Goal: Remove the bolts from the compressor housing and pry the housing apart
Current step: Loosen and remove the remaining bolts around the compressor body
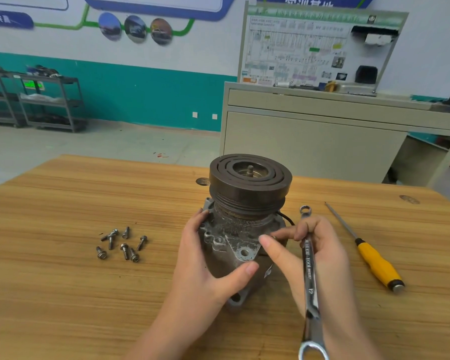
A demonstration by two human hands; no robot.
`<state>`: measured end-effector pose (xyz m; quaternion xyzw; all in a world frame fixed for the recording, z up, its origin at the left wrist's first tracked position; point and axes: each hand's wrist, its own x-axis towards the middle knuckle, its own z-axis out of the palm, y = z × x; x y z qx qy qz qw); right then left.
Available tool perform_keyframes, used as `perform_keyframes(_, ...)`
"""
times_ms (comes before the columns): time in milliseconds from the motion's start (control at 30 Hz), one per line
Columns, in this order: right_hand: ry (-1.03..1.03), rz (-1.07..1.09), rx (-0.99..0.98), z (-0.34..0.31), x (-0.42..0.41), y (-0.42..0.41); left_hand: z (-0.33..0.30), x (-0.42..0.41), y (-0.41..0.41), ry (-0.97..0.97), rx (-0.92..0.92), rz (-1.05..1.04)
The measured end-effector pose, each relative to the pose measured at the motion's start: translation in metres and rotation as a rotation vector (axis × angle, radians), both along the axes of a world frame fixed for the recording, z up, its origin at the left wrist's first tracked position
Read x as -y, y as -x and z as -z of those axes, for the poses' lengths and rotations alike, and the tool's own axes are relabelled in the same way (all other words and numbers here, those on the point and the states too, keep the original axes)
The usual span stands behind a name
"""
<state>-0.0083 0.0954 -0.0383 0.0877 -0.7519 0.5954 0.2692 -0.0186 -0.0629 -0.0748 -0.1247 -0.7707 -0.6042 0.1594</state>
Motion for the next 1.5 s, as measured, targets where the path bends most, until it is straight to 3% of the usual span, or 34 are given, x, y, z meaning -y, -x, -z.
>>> perform_keyframes(133,-0.056,-0.067,-0.011,-0.003,-0.004,0.0,0.0,-0.001,0.0,-0.003,-0.01,-0.008)
perform_keyframes(300,0.08,-0.047,-0.006,-0.003,-0.004,0.0,0.001,0.0,0.0,0.003,-0.018,-0.013)
perform_keyframes(767,-0.004,-0.105,0.016,-0.002,-0.006,0.001,0.004,-0.001,0.002,-0.009,-0.029,-0.007)
perform_keyframes(900,0.016,-0.034,0.027,-0.002,-0.004,0.0,0.006,-0.003,0.0,0.033,-0.045,-0.02)
perform_keyframes(1167,0.027,-0.017,-0.149,-0.018,-0.006,-0.006,-0.005,-0.02,-0.011,0.322,-0.601,-0.268)
perform_keyframes(1367,0.143,-0.217,-0.134,-0.014,0.003,-0.022,-0.024,-0.025,-0.02,0.353,-0.559,-0.224)
perform_keyframes(1433,0.156,-0.303,-0.146,-0.015,-0.004,-0.021,-0.029,-0.014,-0.023,0.351,-0.558,-0.275)
perform_keyframes(1500,0.094,-0.252,-0.158,-0.018,-0.029,-0.011,-0.031,0.014,-0.02,0.333,-0.436,-0.395)
